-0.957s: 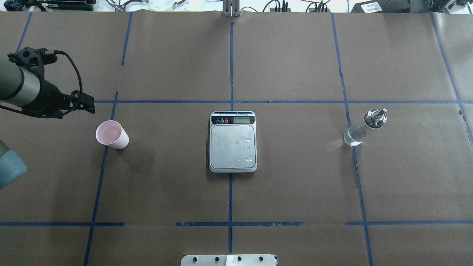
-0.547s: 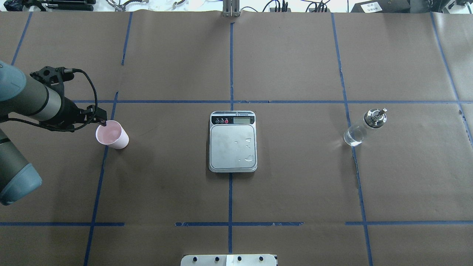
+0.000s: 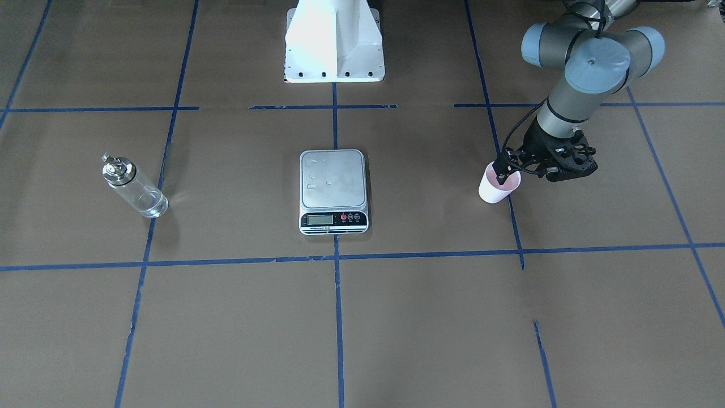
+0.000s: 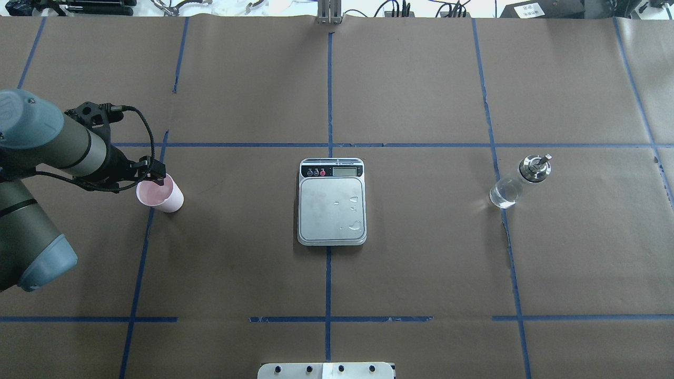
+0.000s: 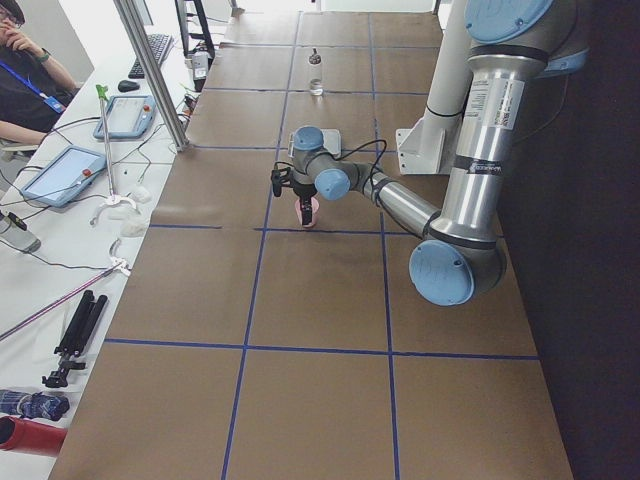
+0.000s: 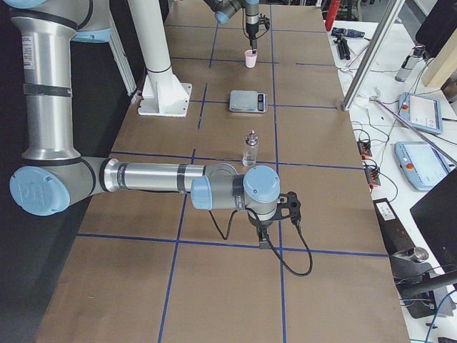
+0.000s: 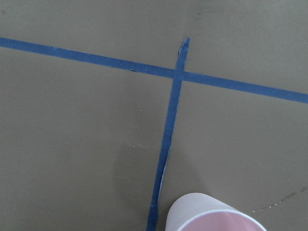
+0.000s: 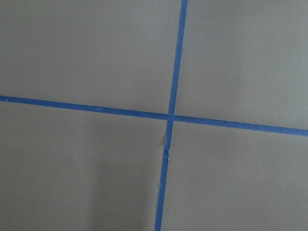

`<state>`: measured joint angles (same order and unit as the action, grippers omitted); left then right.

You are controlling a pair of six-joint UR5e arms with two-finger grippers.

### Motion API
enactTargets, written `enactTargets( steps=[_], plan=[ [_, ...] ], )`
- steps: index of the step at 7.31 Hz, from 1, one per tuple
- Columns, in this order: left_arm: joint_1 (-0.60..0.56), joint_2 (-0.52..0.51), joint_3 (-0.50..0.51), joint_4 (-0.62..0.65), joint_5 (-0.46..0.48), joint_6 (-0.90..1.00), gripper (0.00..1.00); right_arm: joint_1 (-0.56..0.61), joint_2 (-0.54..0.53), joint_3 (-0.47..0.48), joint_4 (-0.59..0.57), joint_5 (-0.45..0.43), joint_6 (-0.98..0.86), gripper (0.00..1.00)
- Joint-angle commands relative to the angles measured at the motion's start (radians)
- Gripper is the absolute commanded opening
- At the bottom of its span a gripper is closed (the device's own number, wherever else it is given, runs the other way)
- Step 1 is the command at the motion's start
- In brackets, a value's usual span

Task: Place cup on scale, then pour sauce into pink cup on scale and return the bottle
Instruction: 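Move the left gripper down to the pink paper cup, then close the left gripper on the pink cup's rim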

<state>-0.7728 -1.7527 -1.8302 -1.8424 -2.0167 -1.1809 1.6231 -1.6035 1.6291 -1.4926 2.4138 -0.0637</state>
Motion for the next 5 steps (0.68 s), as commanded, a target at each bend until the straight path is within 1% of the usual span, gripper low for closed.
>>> enactTargets(
  steps=[1, 4, 5],
  plan=[
    [0.004, -0.001, 0.006, 0.0, 0.001, 0.004, 0.86, 0.0, 0.0, 0.0, -0.002, 0.001, 0.011, 1.0],
    [0.006, -0.002, 0.006, 0.008, -0.005, 0.006, 0.53, 0.0, 0.0, 0.002, -0.002, 0.001, 0.022, 1.0],
    [0.006, -0.001, 0.006, 0.008, -0.004, 0.007, 0.47, 0.0, 0.002, 0.002, -0.002, -0.001, 0.022, 1.0]
  ],
)
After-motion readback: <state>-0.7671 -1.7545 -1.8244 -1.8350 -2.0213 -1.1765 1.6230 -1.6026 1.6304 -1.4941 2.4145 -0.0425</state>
